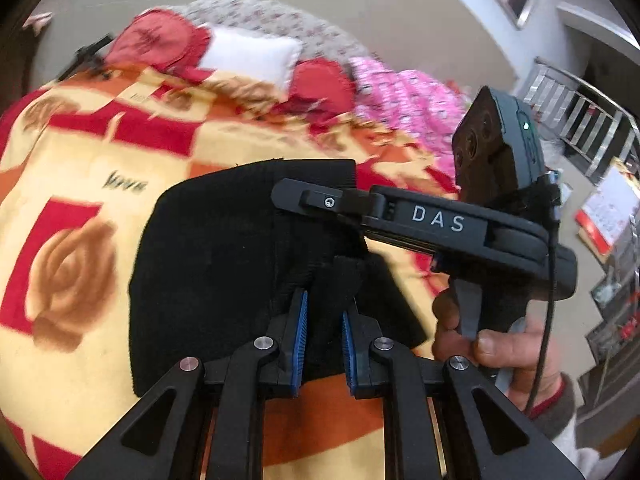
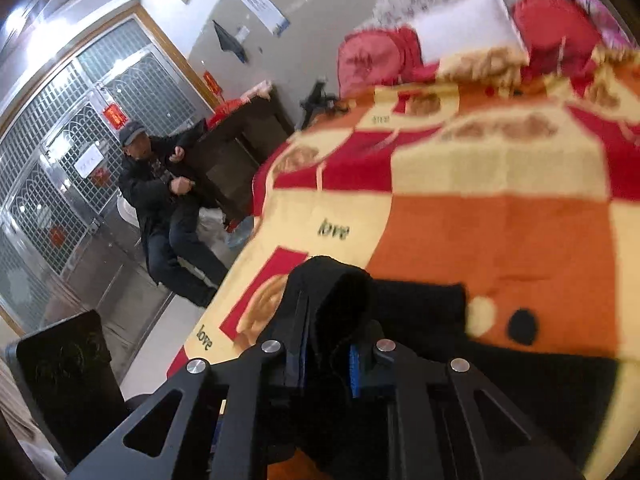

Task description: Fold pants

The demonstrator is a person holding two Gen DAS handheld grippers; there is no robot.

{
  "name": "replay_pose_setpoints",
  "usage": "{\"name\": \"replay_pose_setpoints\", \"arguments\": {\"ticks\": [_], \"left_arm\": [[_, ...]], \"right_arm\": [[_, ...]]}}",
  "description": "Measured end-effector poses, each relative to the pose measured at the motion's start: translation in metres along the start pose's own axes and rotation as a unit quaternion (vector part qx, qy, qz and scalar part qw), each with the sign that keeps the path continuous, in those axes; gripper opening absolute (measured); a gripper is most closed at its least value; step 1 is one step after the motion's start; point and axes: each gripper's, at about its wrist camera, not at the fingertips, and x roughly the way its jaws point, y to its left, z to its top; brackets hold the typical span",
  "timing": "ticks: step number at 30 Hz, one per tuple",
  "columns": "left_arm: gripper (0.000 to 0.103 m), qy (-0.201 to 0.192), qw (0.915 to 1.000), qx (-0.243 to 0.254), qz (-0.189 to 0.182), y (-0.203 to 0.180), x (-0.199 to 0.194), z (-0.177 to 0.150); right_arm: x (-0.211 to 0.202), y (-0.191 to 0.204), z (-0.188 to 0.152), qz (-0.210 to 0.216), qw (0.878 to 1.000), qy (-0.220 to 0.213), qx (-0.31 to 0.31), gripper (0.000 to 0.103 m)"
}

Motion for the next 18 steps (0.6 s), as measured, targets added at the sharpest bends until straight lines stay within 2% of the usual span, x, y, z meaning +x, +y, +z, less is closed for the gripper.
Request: {"name": "replay_pose_setpoints", "arguments": {"ticks": [3, 5, 8, 11, 14, 18], "left_arm": [[0.014, 0.003, 0.9990, 0.027, -0.036, -0.031, 0.005, 0.003], [0.017, 0.020, 0.9979, 0.035, -0.052, -0.047, 0.016, 0.000], [0.022, 0.060, 0.9957, 0.024, -0.066, -0.048, 0.027, -0.009], [0.028, 0.063, 0.9971, 0.023, -0.035, -0.034, 0.016, -0.013], [0.031, 0.041, 0.9989, 0.020, 0.004, -0.018, -0.007, -0.007], [0.034, 0.018, 0.9979, 0.023, 0.058, -0.016, -0.024, 0.001]], "right_arm": [[-0.038, -0.007, 0.003, -0.019, 0.999, -0.026, -0.002, 0.014], [-0.057, -0.017, 0.000, -0.041, 0.999, -0.034, 0.000, 0.014], [-0.069, -0.048, -0.014, -0.086, 0.996, -0.023, 0.023, 0.014], [-0.062, -0.077, -0.028, -0.144, 0.989, -0.001, 0.043, 0.014], [-0.056, -0.091, -0.036, -0.146, 0.988, 0.005, 0.053, 0.014], [-0.069, -0.082, -0.033, -0.151, 0.988, 0.001, 0.031, 0.014]]}}
